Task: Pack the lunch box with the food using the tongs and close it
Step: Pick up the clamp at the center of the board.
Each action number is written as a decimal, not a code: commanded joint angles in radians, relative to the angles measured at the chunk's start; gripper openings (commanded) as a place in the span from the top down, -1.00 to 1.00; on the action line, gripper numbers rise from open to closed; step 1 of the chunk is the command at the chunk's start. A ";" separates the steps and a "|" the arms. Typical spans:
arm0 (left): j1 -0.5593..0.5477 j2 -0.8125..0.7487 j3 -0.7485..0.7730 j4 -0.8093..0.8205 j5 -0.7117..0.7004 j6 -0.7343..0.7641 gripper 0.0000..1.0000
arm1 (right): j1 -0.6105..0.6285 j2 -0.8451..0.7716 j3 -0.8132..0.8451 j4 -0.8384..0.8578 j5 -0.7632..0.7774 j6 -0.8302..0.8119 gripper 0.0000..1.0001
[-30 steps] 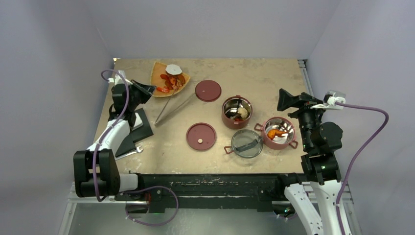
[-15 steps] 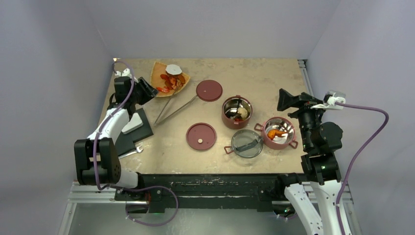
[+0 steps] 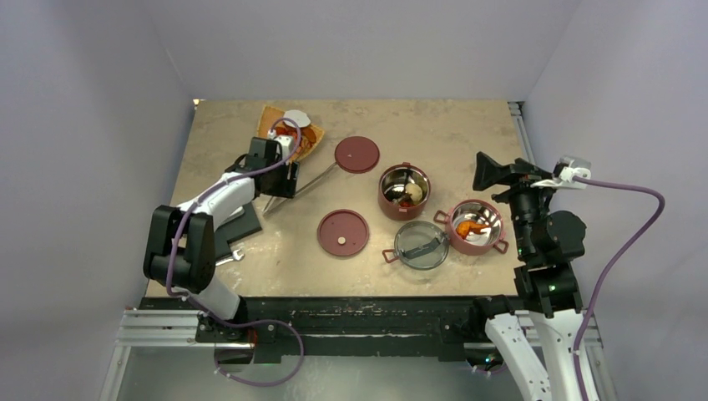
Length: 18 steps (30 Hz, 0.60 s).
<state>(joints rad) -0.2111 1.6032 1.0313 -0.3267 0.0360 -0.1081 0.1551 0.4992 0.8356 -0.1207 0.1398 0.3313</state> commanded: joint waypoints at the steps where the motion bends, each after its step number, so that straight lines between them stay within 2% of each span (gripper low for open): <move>1: -0.036 -0.032 -0.025 -0.005 -0.128 0.127 -0.32 | 0.000 -0.035 0.001 0.012 0.006 -0.021 -0.98; 5: -0.056 -0.010 -0.033 -0.016 -0.139 0.153 -0.36 | 0.000 -0.044 -0.005 0.016 0.004 -0.023 -0.98; 6: -0.058 -0.005 -0.034 -0.017 -0.133 0.153 -0.52 | 0.000 -0.044 -0.006 0.016 0.004 -0.023 -0.98; 7: -0.059 -0.001 -0.037 -0.017 -0.129 0.155 -0.55 | -0.001 -0.044 -0.006 0.016 0.004 -0.023 -0.98; 18: -0.059 0.117 0.010 -0.040 -0.140 0.151 -0.53 | 0.000 -0.046 -0.009 0.020 -0.005 -0.025 -0.98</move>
<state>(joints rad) -0.2695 1.6886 1.0027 -0.3492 -0.0879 0.0238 0.1547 0.4747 0.8261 -0.1204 0.1394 0.3199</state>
